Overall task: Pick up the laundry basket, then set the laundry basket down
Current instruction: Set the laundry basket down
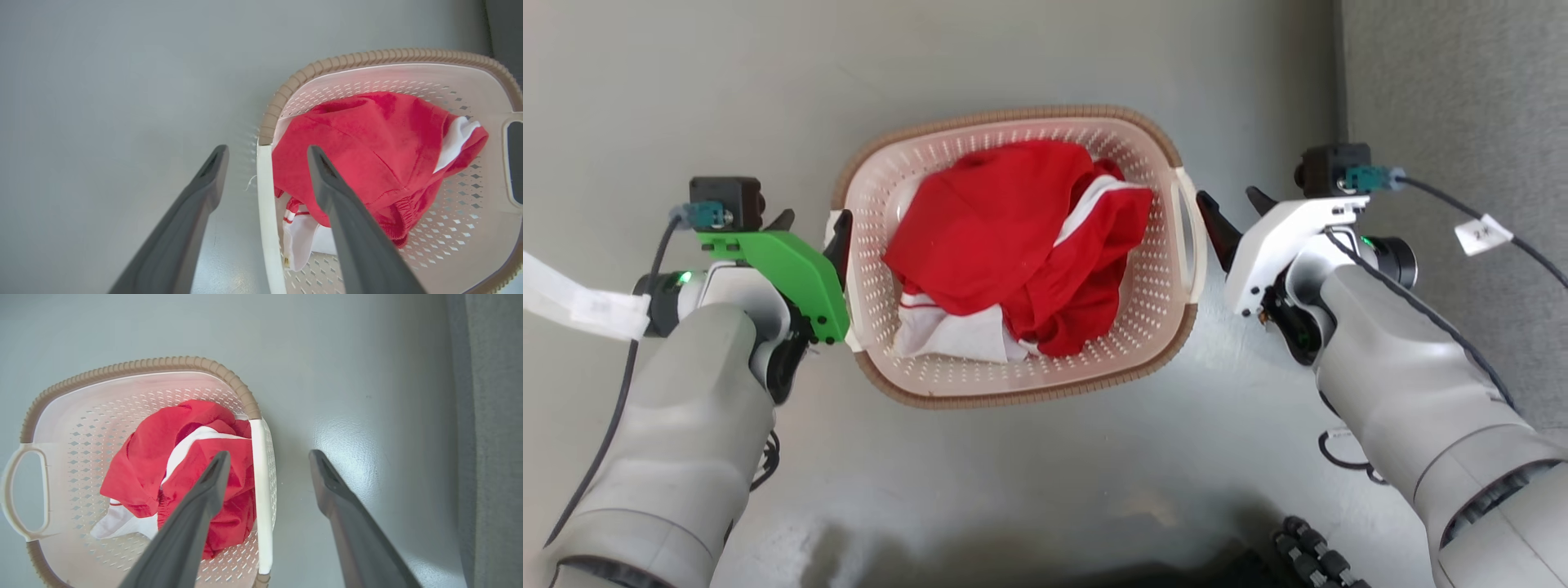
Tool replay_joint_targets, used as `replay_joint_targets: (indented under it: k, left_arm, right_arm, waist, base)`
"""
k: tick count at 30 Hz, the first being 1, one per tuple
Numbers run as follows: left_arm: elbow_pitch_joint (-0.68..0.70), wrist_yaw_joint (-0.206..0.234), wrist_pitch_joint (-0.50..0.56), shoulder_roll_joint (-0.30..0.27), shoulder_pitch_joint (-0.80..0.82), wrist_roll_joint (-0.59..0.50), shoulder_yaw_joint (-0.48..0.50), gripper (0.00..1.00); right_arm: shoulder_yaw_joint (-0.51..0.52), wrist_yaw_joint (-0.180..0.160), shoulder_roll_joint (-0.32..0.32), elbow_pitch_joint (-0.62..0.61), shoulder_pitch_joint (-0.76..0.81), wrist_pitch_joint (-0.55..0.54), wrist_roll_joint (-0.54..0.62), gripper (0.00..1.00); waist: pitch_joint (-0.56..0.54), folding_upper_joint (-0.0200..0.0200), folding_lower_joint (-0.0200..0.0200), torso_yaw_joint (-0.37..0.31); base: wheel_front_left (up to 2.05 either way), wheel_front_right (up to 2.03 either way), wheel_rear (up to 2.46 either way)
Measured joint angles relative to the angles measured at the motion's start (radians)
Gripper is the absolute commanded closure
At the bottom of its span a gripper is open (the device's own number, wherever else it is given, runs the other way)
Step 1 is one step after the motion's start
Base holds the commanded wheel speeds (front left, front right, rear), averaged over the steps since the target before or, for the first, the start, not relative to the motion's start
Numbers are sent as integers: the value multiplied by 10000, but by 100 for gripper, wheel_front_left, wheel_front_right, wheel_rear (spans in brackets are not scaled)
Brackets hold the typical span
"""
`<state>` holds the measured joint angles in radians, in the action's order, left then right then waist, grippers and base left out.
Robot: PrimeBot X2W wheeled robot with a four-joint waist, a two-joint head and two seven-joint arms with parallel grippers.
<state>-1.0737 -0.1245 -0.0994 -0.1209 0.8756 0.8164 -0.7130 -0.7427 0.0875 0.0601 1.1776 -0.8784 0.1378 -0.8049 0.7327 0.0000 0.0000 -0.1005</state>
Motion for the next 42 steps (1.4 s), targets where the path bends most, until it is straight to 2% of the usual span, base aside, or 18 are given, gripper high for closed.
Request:
replay_joint_targets:
  k: [19, 30, 34, 42]
  left_arm:
    - [483, 0, -1275, -468, -1012, -127, -311, 0]
    - [1246, 31, -1496, -640, -1373, -251, 56, 0]
    - [1720, 303, -1511, -874, -1609, -295, 395, 0]
    - [3843, 1214, -1523, -1229, -1942, -1001, 1499, 0]
  right_arm:
    - [244, -13, 17, 140, 906, 922, -59, 0]
    - [564, -295, 232, -226, 1323, 1093, -50, 0]
    - [763, -545, 454, -759, 1350, 1095, 13, 0]
    - [1475, -1083, 970, -2493, 1513, 1097, 527, 0]
  waist:
    - [-2116, 0, 0, -33]
    - [-3282, 0, 0, -13]
    - [-3651, 0, -1, -6]
    - [-4335, 0, 0, -35]
  base:
    - [0, 0, 0]
    - [0, 0, 0]
    - [0, 0, 0]
    - [0, 0, 0]
